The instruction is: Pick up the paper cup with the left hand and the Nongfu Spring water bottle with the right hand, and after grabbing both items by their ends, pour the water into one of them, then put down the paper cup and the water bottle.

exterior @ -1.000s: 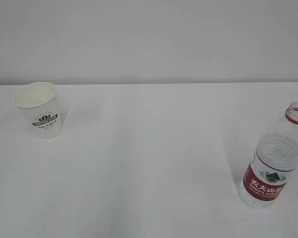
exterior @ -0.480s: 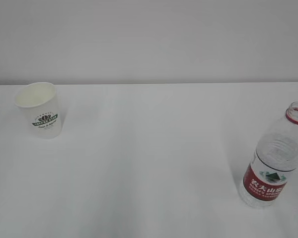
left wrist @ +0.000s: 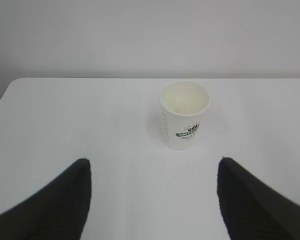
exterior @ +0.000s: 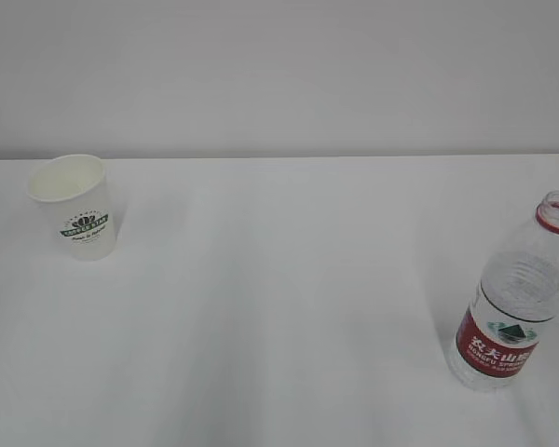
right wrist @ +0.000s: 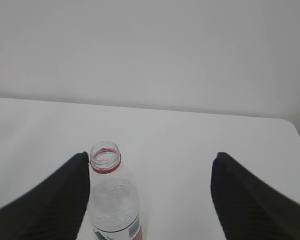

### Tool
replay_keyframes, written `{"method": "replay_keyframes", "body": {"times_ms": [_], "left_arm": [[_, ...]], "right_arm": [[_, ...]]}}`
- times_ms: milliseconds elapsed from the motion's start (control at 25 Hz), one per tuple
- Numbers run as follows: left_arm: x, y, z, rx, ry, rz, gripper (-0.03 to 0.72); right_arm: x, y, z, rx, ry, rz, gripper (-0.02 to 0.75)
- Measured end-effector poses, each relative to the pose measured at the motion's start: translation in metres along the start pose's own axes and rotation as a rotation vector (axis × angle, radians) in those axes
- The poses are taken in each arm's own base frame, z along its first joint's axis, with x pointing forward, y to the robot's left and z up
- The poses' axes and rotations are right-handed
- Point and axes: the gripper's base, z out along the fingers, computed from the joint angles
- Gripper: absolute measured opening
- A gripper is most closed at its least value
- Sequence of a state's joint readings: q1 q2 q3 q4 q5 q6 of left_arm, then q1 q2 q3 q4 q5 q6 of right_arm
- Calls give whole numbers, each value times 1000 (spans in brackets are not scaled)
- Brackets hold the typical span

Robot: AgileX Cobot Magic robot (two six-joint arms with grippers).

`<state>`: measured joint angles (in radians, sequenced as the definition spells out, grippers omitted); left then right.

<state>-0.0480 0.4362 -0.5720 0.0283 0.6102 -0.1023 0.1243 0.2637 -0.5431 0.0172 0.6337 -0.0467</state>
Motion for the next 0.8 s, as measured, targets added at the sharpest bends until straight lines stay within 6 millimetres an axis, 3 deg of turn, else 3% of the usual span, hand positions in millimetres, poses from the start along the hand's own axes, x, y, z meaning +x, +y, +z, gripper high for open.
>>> {"method": "replay_keyframes", "body": {"times_ms": [360, 640, 800], "left_arm": [[-5, -1, 19, 0, 20, 1, 570], [-7, -1, 25, 1, 15, 2, 570], [-8, -1, 35, 0, 34, 2, 570]], "right_arm": [[0, 10, 13, -112, 49, -53, 568], [27, 16, 27, -179, 123, -11, 568], [30, 16, 32, -173, 91, -14, 568]]}}
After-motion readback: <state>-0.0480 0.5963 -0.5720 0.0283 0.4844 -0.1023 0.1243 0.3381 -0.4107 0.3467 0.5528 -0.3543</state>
